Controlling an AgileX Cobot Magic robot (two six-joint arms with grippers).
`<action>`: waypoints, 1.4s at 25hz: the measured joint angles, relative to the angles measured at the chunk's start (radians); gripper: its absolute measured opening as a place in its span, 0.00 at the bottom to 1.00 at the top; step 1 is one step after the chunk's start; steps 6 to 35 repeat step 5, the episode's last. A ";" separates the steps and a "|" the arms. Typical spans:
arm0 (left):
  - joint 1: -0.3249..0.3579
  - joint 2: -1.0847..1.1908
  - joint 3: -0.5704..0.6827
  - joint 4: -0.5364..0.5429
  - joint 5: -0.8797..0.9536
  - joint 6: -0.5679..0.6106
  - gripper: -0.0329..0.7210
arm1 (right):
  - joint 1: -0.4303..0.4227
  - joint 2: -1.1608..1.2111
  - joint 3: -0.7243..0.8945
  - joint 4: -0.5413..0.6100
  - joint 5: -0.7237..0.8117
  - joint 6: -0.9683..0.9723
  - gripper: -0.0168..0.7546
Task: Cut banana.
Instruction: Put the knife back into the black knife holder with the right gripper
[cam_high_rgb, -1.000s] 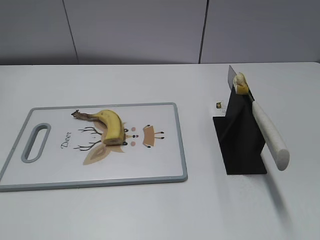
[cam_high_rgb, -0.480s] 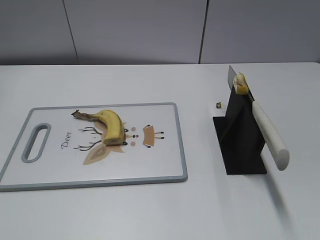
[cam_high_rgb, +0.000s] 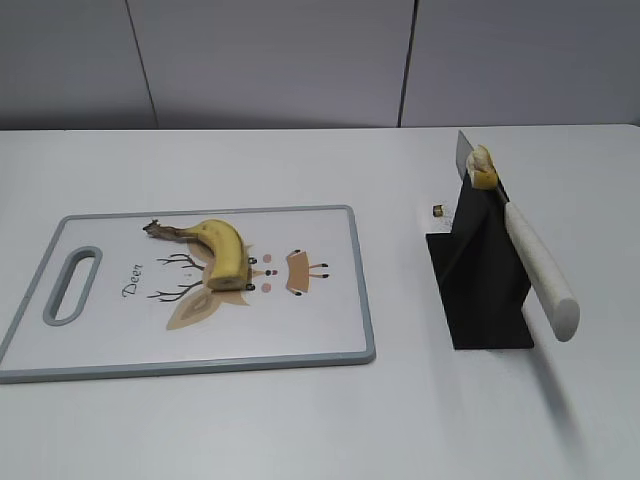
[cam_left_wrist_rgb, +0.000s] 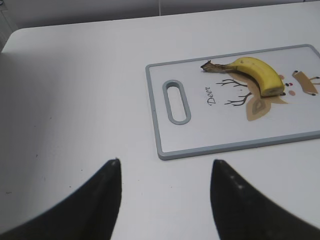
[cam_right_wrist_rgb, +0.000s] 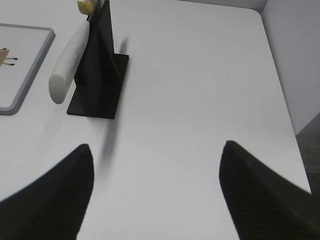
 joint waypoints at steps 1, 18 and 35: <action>0.000 0.000 0.000 0.000 0.000 0.000 0.78 | 0.000 0.000 0.000 0.000 0.000 0.000 0.79; 0.000 0.000 0.000 0.000 0.000 0.000 0.78 | 0.000 0.000 0.000 0.000 0.000 0.000 0.79; 0.000 0.000 0.000 0.000 0.000 0.000 0.78 | 0.000 0.000 0.000 0.000 0.000 0.000 0.79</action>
